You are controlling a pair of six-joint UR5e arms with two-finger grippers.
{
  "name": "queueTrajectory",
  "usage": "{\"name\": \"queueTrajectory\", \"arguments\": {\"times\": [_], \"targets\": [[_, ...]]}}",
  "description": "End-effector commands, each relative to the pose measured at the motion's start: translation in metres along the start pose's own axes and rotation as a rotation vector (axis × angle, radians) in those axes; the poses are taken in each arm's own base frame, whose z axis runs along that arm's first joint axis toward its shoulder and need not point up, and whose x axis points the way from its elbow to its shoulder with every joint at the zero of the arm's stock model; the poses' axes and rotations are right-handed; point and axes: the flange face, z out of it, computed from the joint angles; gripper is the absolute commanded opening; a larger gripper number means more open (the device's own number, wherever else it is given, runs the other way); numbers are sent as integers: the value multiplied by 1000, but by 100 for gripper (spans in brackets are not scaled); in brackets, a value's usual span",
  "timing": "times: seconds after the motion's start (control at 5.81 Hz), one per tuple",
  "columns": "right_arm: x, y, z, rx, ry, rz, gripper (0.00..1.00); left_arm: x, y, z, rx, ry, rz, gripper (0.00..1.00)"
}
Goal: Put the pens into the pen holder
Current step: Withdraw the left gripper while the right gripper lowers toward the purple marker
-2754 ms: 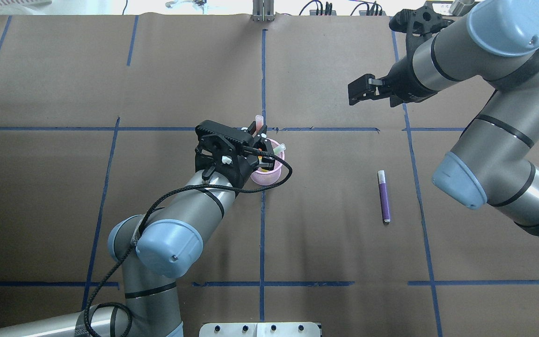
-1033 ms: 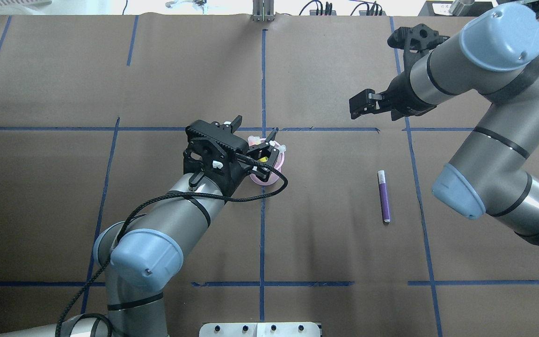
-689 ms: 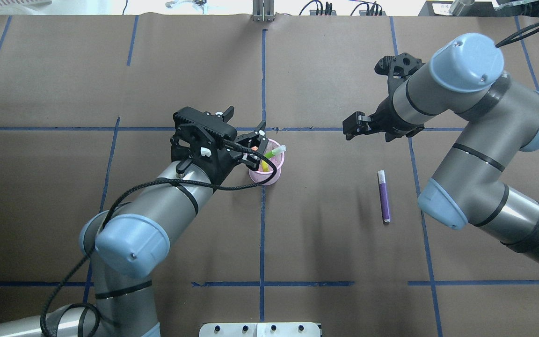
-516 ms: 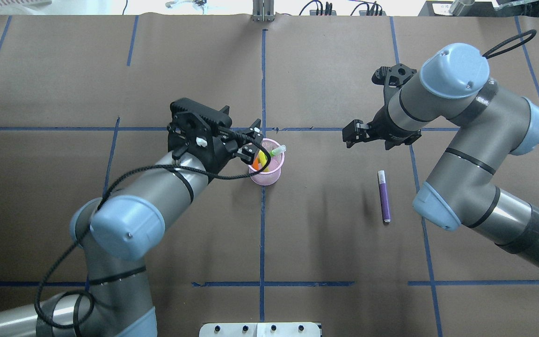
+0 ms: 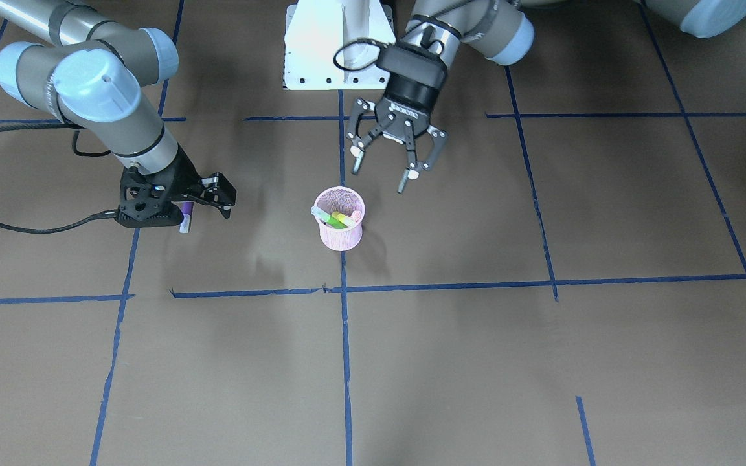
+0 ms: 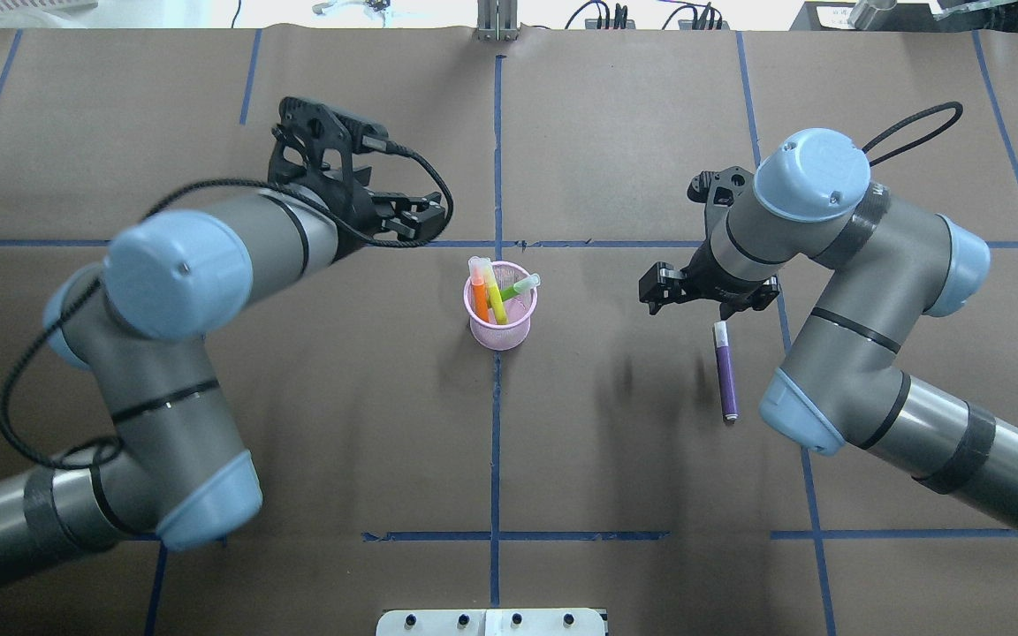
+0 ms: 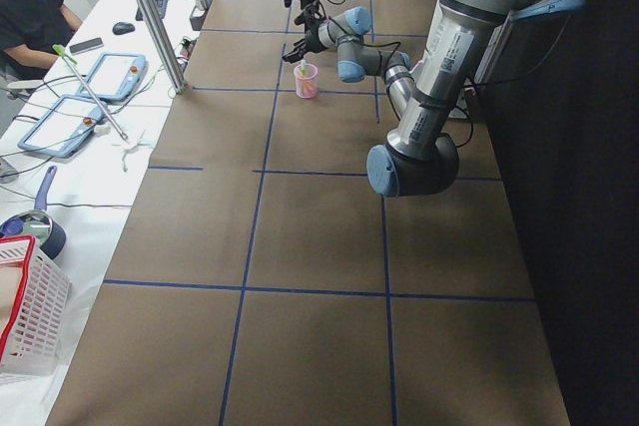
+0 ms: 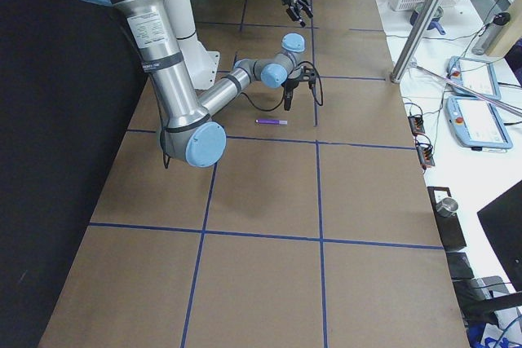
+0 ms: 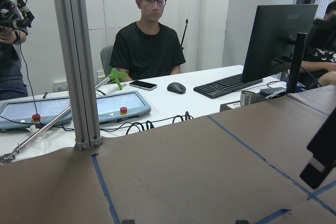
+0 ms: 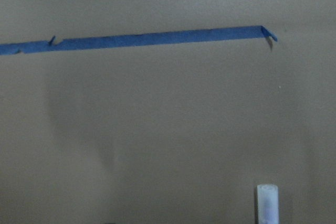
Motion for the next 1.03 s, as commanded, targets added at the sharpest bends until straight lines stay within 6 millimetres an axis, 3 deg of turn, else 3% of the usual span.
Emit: {"name": "queueTrajectory", "arguments": {"times": [0.0,0.17,0.34,0.69,0.86], "targets": [[4,6,10,-110,60,33,96,-62,-33,-9,-257,29,-225,100],[11,3,12,-115,69,-3,95,-86,-48,-20,-305,54,-262,100],[23,-7,20,-121,90,-20,93,-94,-42,-20,-323,51,-268,100],[37,-16,41,-178,101,17,90,-94,-42,-20,-322,49,-290,100],[38,-15,42,-194,93,20,82,-94,-43,-21,-321,48,-294,100]]}}
